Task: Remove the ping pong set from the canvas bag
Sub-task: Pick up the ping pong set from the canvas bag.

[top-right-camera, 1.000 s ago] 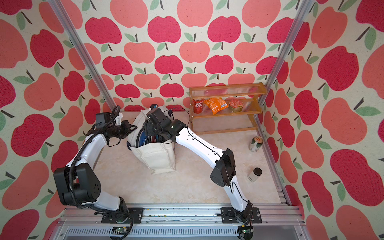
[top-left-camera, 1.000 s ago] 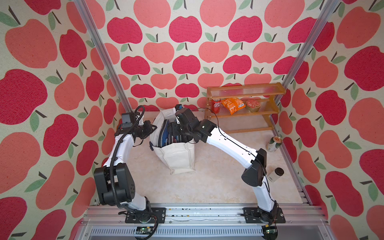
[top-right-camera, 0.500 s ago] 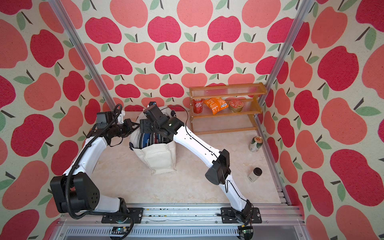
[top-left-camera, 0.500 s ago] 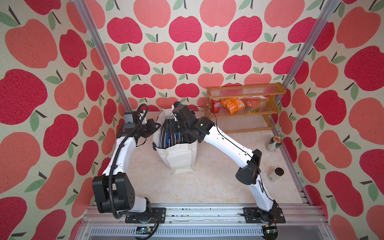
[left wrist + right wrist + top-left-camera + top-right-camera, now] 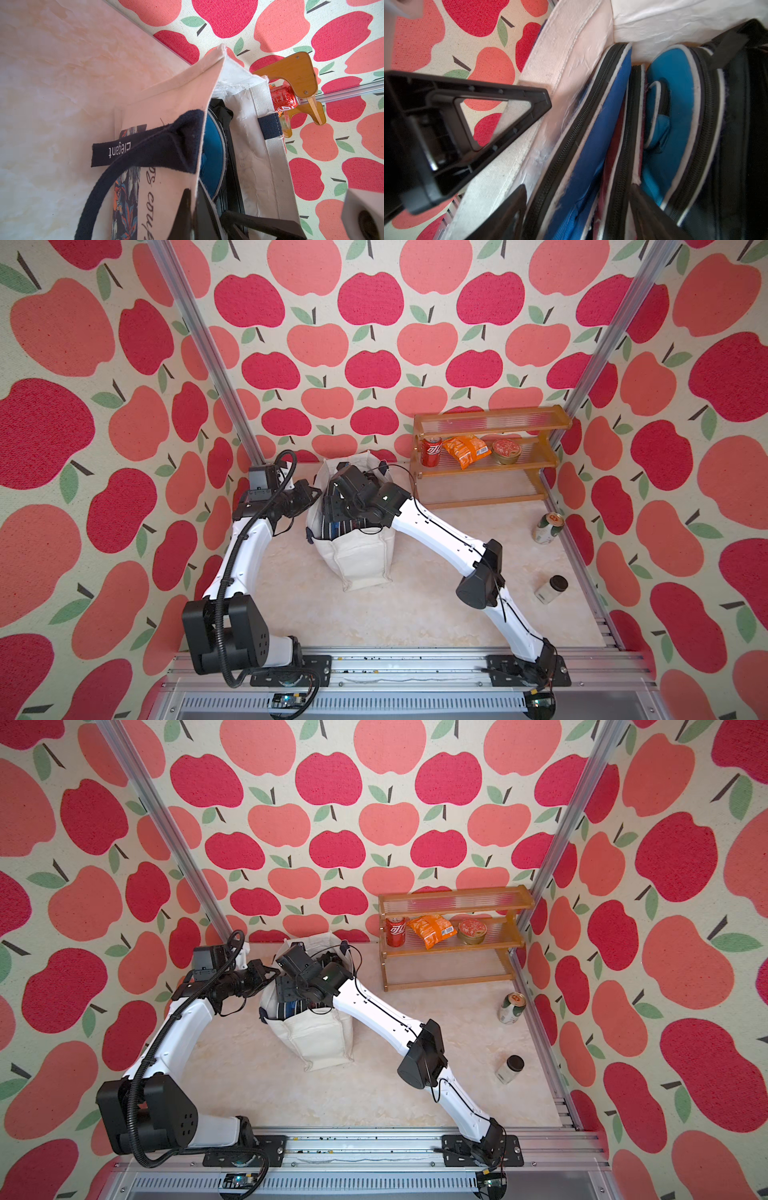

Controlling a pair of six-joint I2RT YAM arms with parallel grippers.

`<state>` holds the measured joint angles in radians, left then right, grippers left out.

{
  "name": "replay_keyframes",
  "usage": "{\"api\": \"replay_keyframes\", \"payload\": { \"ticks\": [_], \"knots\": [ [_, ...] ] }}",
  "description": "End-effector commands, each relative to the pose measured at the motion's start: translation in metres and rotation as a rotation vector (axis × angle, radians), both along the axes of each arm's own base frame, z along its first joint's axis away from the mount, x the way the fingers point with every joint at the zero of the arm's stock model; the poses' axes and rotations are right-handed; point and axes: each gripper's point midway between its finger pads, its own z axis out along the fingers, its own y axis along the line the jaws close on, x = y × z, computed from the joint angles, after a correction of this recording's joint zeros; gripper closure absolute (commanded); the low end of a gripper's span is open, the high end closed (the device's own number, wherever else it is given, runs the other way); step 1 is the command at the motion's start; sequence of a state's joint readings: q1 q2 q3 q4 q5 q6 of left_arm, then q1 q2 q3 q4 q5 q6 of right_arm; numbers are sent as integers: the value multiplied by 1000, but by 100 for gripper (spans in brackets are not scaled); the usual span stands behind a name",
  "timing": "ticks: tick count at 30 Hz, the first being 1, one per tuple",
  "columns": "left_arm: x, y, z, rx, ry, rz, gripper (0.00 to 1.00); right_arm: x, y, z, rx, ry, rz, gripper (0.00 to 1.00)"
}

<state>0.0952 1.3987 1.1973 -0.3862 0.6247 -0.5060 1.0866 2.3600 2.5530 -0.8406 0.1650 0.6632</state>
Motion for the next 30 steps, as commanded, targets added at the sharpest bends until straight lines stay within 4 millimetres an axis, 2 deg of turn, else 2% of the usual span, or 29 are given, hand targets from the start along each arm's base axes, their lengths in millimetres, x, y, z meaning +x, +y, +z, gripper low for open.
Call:
{"api": "replay_keyframes", "payload": {
  "ticks": [1,4,8,13,17,19,20,30],
  "knots": [
    [3,-7,45,6,-159,-33,100,-3,-1,-20,-52,27,-5,24],
    [4,-5,43,20,-144,-24,100,0,0,-30,-74,23,-10,28],
    [3,-3,45,33,-143,-8,100,5,2,-41,-96,12,-19,39],
    [1,1,52,50,-143,8,100,9,6,-49,-95,14,-25,70],
    [-1,1,62,57,-161,10,100,12,9,-49,-78,18,-28,90],
    [-3,0,64,62,-164,8,100,13,8,-41,-68,0,-31,99],
    [-3,0,64,62,-162,8,100,15,8,-35,-60,-16,-34,100],
    [-7,3,52,92,-137,17,100,29,10,55,131,-172,-32,100]
  ]
}}
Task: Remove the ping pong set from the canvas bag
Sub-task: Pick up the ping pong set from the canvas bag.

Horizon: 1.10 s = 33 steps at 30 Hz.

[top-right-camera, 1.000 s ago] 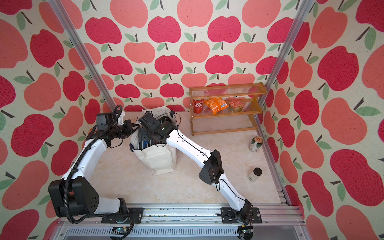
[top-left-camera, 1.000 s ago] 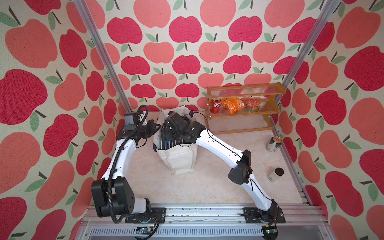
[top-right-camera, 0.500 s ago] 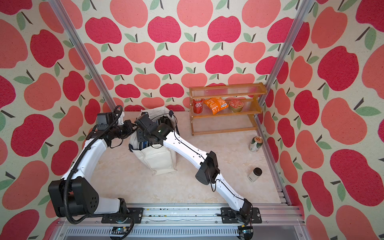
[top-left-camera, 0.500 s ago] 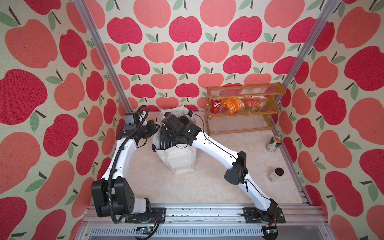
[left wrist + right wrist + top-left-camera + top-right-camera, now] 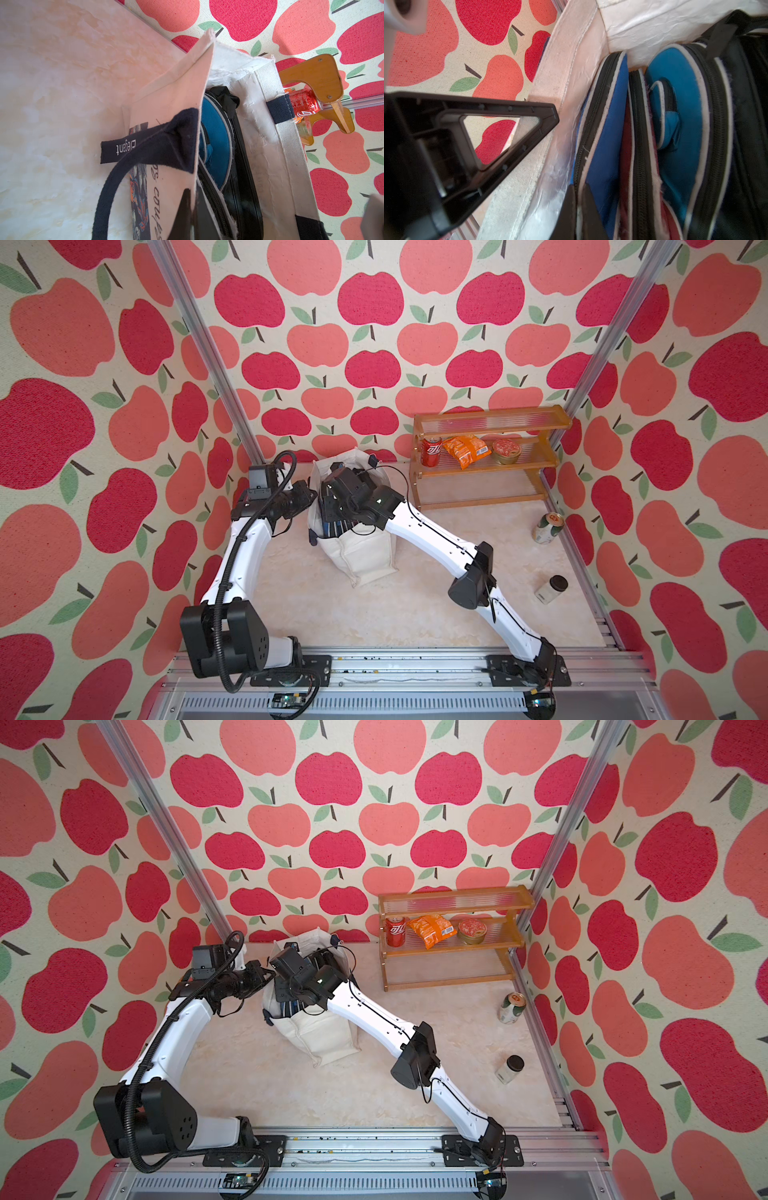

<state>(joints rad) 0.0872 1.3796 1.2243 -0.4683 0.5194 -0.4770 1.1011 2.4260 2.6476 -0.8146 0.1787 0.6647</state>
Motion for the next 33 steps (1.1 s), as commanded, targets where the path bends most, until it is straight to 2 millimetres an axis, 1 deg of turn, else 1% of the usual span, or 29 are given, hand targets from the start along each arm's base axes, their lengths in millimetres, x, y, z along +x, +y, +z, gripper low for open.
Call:
{"api": "replay_keyframes", "payload": {
  "ticks": [1,10,15,19,25,33],
  "knots": [
    [-2,-8,52,15,-162,-46,100,27,-9,60,101,-159,-36,100],
    [-3,-6,38,25,-130,-42,100,30,-18,122,212,-271,-46,100],
    [-2,-5,30,33,-115,-40,100,29,-22,149,269,-315,-52,100],
    [-2,-5,22,38,-96,-42,100,29,-27,166,299,-342,-64,100],
    [-2,-4,19,49,-89,-41,100,28,-31,188,352,-377,-73,100],
    [0,-3,14,53,-78,-41,100,27,-38,210,391,-418,-85,100]
  ]
}}
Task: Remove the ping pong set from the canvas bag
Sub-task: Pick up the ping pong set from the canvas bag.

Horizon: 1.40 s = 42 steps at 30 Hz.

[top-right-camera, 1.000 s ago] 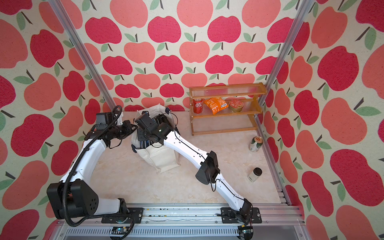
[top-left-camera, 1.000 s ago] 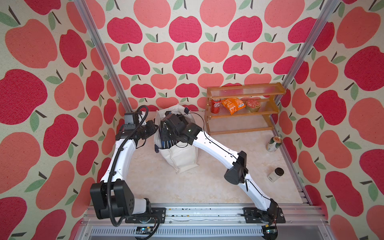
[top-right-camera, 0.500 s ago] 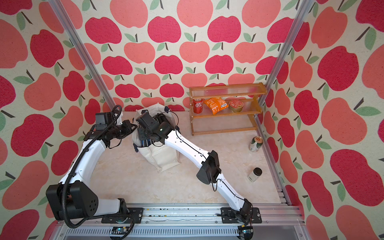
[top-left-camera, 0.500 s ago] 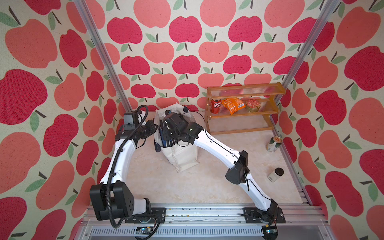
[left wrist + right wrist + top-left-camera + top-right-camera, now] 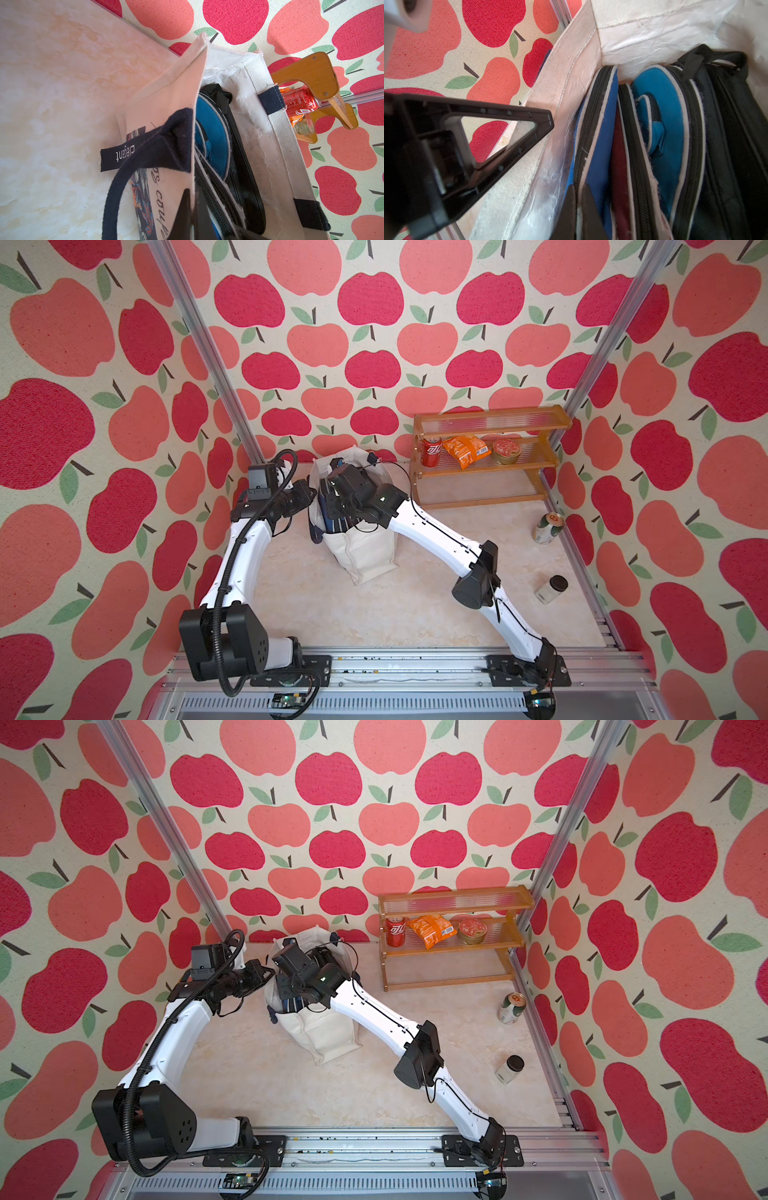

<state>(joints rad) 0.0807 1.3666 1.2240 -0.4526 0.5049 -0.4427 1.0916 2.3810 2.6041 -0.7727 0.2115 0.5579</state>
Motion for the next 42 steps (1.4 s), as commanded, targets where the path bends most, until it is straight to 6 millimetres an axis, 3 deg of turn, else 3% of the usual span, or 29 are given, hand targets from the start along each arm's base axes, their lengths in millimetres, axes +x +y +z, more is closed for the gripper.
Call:
{"api": "replay_keyframes", "payload": {
  "ticks": [1,26,42],
  "knots": [
    [-1,-3,7,17,-35,-25,100,17,-30,194,428,-313,-85,100],
    [3,1,-5,21,-5,-18,100,-3,-44,246,526,-384,-64,100],
    [2,2,-11,25,10,-17,100,-2,-54,246,508,-403,-75,100]
  ]
}}
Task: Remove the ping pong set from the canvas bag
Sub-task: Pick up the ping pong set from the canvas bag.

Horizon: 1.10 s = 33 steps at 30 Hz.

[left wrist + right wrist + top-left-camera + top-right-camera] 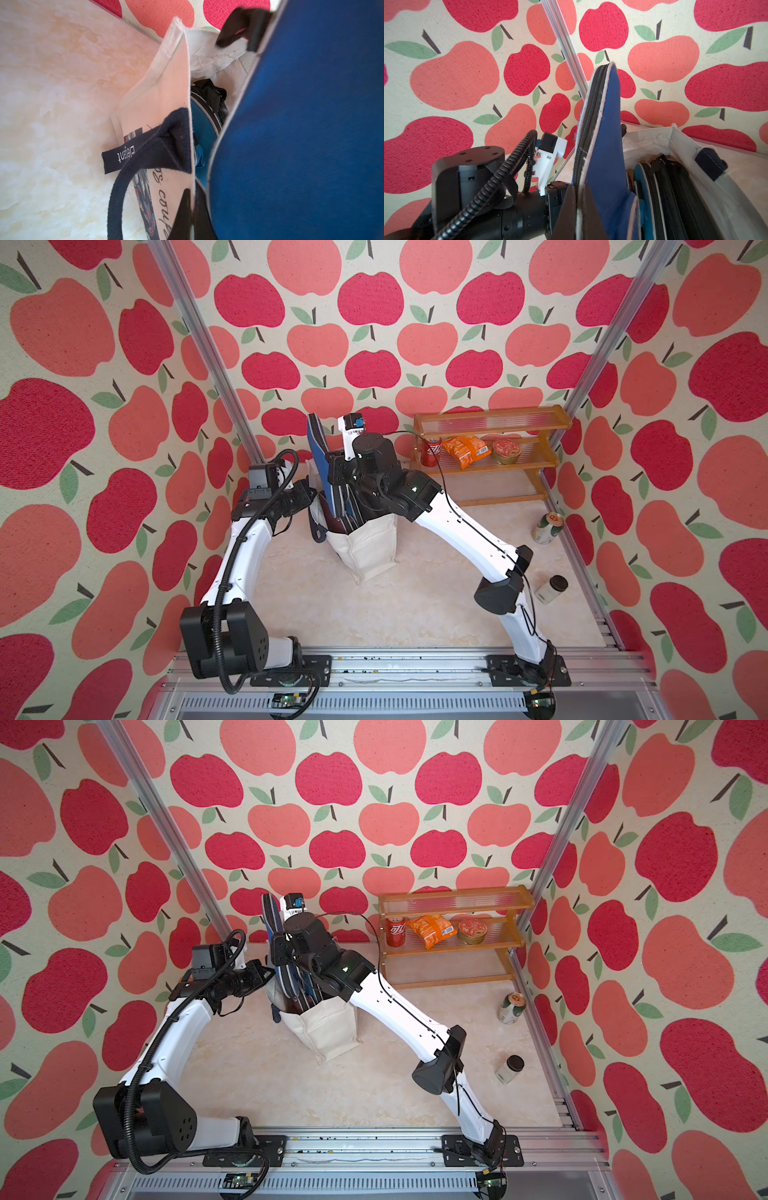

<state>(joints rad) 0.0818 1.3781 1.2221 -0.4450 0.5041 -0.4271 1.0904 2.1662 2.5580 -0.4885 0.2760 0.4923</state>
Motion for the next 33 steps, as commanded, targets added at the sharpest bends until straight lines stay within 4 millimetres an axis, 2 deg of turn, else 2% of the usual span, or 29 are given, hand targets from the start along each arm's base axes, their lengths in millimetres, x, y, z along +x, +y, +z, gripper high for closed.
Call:
{"api": "replay_keyframes", "payload": {
  "ticks": [1,5,10,16,24,29,33],
  "knots": [
    [0,1,-8,13,11,-10,100,0,-29,72,159,-121,-43,100],
    [0,1,-10,14,17,-10,100,5,-39,77,154,-135,-52,100],
    [0,1,-12,15,21,-13,100,6,-60,98,157,-192,-69,100],
    [0,1,-16,20,26,-14,100,0,-95,123,175,-253,-99,100],
    [0,0,-22,23,39,-19,100,-19,-153,151,218,-329,-161,100],
    [1,-1,-23,26,42,-22,100,-28,-192,152,184,-354,-234,100],
    [1,-3,-24,29,45,-28,100,-32,-228,130,115,-335,-316,100]
  ]
}}
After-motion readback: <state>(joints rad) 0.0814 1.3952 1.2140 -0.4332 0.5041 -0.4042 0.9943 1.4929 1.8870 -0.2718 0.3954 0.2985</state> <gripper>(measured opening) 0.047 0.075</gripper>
